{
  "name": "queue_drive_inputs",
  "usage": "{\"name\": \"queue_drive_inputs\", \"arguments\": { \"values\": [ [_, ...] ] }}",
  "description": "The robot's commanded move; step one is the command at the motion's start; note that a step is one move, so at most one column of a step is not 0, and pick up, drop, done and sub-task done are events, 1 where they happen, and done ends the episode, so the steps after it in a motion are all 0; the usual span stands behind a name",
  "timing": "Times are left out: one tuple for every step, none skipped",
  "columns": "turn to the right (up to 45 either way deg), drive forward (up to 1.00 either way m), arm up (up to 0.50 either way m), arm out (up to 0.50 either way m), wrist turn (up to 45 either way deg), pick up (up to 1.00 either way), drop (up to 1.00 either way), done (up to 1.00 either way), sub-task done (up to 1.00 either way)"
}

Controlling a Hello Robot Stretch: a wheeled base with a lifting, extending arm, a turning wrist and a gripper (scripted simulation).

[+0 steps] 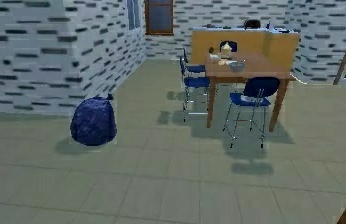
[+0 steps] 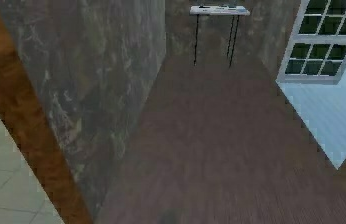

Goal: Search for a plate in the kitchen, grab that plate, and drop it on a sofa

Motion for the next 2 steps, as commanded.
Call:
{"name": "queue_drive_inputs", "arguments": {
  "values": [
    [0.0, 0.90, 0.00, 0.00, 0.0, 0.00, 0.00, 0.00, 0.00],
    [15.0, 0.00, 0.00, 0.00, 0.0, 0.00, 0.00, 0.00, 0.00]
  ]
}}
